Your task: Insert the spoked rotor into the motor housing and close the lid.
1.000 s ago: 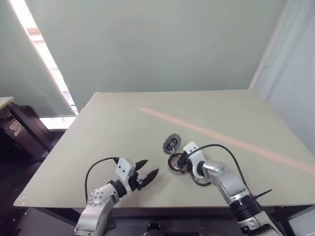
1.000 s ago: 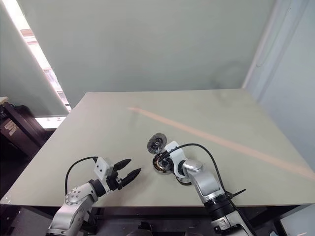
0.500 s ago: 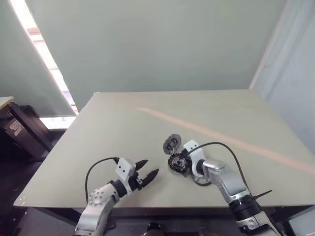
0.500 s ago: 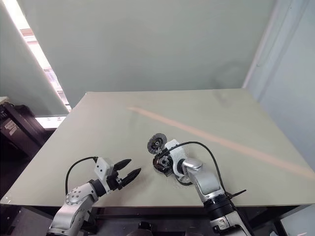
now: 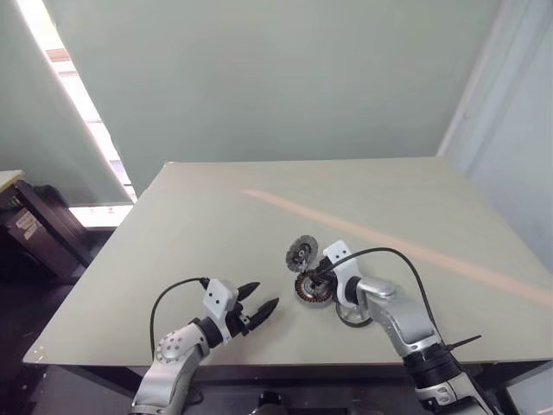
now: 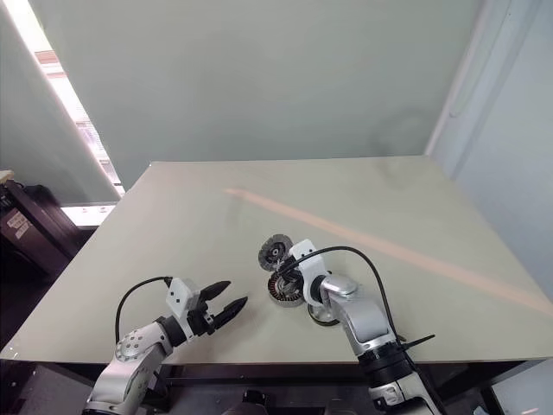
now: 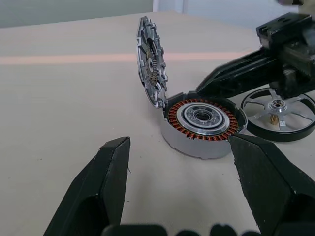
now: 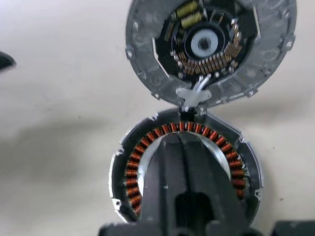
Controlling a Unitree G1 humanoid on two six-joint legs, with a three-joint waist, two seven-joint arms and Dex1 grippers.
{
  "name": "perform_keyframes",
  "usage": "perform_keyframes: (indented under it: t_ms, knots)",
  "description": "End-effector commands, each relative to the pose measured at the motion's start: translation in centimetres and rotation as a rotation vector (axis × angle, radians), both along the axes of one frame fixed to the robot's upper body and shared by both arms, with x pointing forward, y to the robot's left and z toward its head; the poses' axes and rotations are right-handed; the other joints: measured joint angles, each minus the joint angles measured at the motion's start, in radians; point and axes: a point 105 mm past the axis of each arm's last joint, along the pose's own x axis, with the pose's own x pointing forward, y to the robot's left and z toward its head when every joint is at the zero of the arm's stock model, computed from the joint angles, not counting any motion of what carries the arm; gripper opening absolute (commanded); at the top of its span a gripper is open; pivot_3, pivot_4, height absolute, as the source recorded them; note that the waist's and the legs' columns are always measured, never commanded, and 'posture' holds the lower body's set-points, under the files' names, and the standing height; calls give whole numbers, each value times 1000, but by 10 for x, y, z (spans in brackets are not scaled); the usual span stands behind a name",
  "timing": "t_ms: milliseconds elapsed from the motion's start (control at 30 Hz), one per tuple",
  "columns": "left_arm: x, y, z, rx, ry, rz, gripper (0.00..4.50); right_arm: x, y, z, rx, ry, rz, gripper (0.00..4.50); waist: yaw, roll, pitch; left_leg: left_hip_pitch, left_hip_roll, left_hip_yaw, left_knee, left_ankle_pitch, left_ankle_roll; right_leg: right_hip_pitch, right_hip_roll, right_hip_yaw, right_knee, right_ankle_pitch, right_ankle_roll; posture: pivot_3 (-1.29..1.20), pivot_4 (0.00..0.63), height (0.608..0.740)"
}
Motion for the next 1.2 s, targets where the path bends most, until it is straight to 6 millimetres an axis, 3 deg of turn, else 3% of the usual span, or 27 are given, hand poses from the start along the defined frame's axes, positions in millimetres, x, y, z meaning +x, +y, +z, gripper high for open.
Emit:
perform_keyframes:
  t_ms: [33,133,233,400,533,633,733,933,1000,1200]
  knots:
    - [5,0,11,5,-56,-2,3425,1,3,-11,-33,-2,12,15,0,0,0,0,0,0,0,0,0,0,0,0,0,0,0,0,0,740]
    - [5,0,12,4,-58,-2,3425,-2,1,-25,-64,20,15,15,0,0,0,0,0,0,0,0,0,0,0,0,0,0,0,0,0,740]
    - [5,0,12,4,-58,0,3425,-1,-1,-24,-59,14,9,15,0,0,0,1,0,0,0,0,0,0,0,0,0,0,0,0,0,740]
    - [4,1,11,7,-58,3,3425,7,-4,-7,-18,-39,-19,15,0,0,0,1,0,0,0,0,0,0,0,0,0,0,0,0,0,740]
    - [5,0,11,1,-59,0,3425,13,-6,32,76,-113,-19,15,1,0,0,0,0,0,0,0,0,0,0,0,0,0,0,0,0,740]
    - [5,-2,11,-2,-60,-5,3425,14,-16,48,111,-117,-53,543,1,0,0,0,0,0,0,0,0,0,0,0,0,0,0,0,0,740]
    - [5,-3,11,-4,-60,-9,3425,17,-39,61,163,-109,-166,1575,1,0,0,0,0,0,0,0,0,0,0,0,0,0,0,0,0,740]
    - [4,-5,11,-11,-60,-17,3425,12,-95,56,303,31,-503,3588,2,0,0,-1,0,-1,0,0,0,0,0,0,-1,0,0,0,0,740]
    - [3,-6,11,-15,-58,-21,3425,6,-106,51,357,94,-573,4313,1,0,0,-1,0,0,-1,0,0,0,0,0,-1,0,0,0,0,740]
    - [-2,-12,10,-52,-22,-75,3425,-26,-130,32,558,306,-786,4453,0,2,0,-1,2,1,-2,0,0,-1,0,1,-1,0,0,0,0,740]
